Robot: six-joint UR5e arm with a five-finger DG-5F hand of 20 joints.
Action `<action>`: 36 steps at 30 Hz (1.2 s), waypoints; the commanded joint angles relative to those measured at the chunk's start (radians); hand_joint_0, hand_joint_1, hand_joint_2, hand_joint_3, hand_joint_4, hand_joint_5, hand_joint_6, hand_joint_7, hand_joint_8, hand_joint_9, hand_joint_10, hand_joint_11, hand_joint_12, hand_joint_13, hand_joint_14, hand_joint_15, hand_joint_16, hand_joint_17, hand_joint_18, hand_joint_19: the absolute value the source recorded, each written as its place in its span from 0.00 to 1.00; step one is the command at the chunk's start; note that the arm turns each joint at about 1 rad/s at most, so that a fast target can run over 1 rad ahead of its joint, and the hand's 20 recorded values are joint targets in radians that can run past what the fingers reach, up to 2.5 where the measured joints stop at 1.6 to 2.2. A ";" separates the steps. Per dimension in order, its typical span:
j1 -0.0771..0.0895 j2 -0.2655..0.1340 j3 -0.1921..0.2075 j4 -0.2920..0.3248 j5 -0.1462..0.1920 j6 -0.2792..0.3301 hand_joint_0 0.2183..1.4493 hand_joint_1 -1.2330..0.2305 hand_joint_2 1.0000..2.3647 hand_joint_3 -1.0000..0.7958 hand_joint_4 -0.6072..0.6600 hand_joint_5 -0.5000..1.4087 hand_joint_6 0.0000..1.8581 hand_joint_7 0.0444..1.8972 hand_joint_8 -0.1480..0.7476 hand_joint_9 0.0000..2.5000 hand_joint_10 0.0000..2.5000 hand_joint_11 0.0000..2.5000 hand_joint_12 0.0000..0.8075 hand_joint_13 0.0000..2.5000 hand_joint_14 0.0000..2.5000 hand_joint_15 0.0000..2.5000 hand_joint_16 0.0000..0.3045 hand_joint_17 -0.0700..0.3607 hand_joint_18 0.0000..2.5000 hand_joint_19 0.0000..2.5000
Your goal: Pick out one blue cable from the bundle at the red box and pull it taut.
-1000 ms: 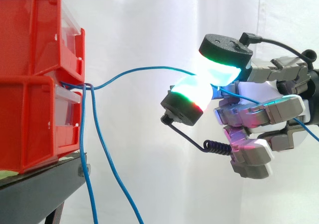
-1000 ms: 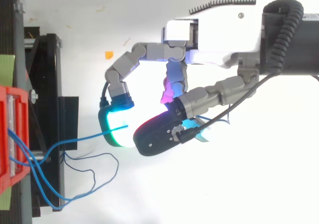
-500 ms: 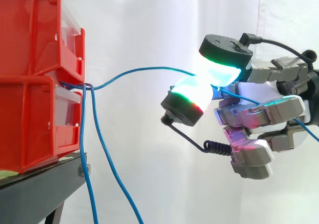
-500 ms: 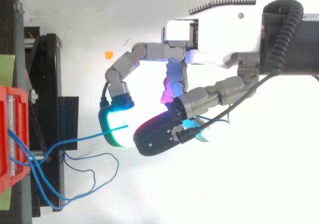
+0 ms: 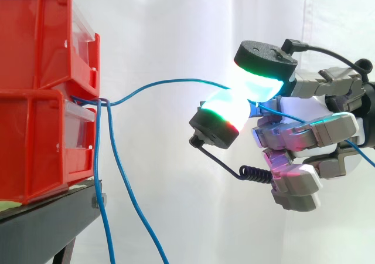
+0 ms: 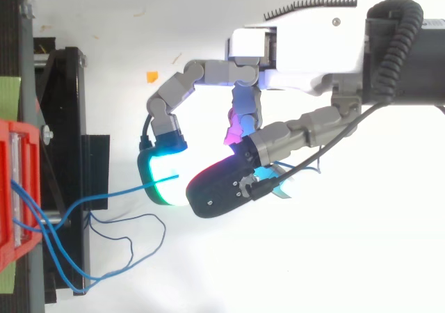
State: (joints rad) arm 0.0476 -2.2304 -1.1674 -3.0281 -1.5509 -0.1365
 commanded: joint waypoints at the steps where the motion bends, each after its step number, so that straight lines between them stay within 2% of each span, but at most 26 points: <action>1: 0.000 -0.002 0.000 0.000 0.000 0.000 0.22 0.31 0.59 0.54 0.11 0.25 0.47 0.64 0.42 0.69 0.01 0.31 0.46 0.52 0.01 0.24 0.21 0.50 0.46 0.28; 36: 0.000 0.000 -0.002 0.000 0.000 0.000 0.22 0.29 0.55 0.54 0.12 0.25 0.47 0.64 0.42 0.67 0.01 0.30 0.47 0.51 0.01 0.23 0.21 0.50 0.45 0.28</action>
State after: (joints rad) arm 0.0475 -2.2305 -1.1689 -3.0281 -1.5508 -0.1365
